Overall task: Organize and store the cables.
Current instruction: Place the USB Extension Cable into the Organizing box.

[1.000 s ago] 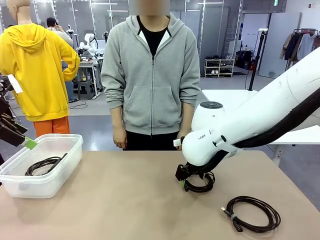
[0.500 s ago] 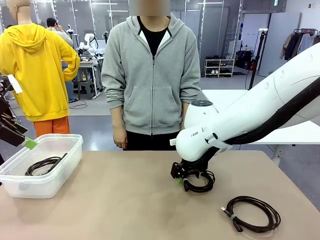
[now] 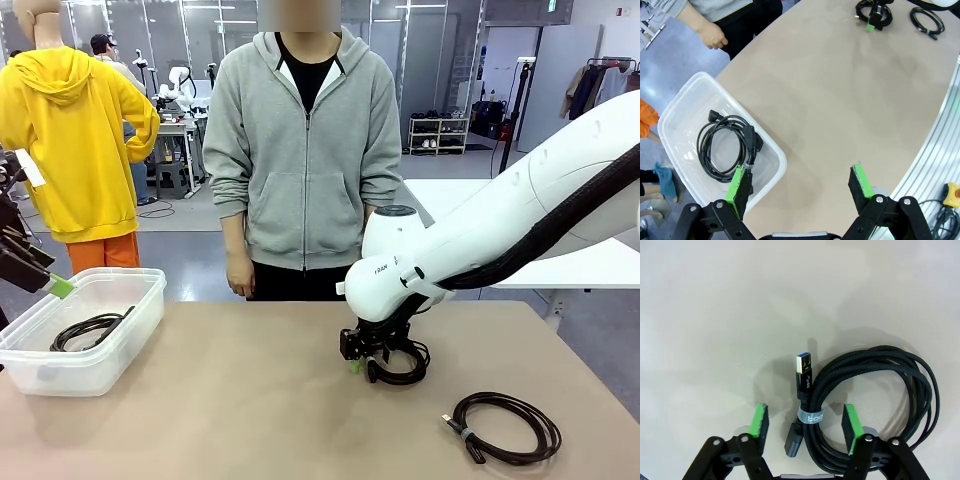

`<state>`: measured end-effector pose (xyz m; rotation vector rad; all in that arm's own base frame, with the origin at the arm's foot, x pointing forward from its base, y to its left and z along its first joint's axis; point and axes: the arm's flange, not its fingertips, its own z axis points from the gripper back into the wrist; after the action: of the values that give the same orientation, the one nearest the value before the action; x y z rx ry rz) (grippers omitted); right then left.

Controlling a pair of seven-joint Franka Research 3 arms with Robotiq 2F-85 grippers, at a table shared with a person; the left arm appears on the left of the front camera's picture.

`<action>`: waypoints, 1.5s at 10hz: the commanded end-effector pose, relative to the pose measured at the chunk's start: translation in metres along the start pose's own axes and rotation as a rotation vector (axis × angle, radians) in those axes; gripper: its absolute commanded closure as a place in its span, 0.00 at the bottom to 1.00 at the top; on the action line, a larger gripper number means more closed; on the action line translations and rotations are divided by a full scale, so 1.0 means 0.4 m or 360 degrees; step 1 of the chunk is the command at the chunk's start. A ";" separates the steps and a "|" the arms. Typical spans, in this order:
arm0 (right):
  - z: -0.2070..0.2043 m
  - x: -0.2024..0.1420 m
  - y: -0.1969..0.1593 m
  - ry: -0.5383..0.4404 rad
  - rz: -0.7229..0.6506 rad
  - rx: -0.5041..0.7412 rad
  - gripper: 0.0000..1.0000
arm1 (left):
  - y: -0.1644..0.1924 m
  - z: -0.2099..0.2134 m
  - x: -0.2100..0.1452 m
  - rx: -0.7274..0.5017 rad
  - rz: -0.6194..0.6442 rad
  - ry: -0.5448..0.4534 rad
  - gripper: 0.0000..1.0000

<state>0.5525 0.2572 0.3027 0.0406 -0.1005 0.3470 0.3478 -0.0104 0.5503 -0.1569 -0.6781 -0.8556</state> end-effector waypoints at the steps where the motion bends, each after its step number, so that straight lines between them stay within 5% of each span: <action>1: -0.001 0.014 0.004 0.0009 -0.0070 -0.0041 1.00 | 0.003 0.000 0.010 0.0014 0.0031 0.0008 0.00; 9: 0.054 0.004 -0.002 -0.0037 -0.0075 -0.0035 1.00 | 0.003 0.000 0.010 0.0014 0.0031 0.0008 0.00; 10: 0.096 -0.004 0.001 -0.0074 -0.0030 -0.0001 0.86 | 0.003 0.000 0.010 0.0014 0.0031 0.0008 0.00; 14: 0.209 -0.046 0.021 -0.0134 0.0033 0.0025 0.86 | 0.003 0.000 0.010 0.0014 0.0031 0.0008 0.00; 15: 0.192 0.001 0.020 -0.0135 -0.0001 -0.0020 0.86 | 0.003 0.000 0.010 0.0014 0.0031 0.0008 0.00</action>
<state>0.5346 0.2607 0.3909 0.0443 -0.1955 0.3485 0.3478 -0.0104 0.5503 -0.1572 -0.6780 -0.8550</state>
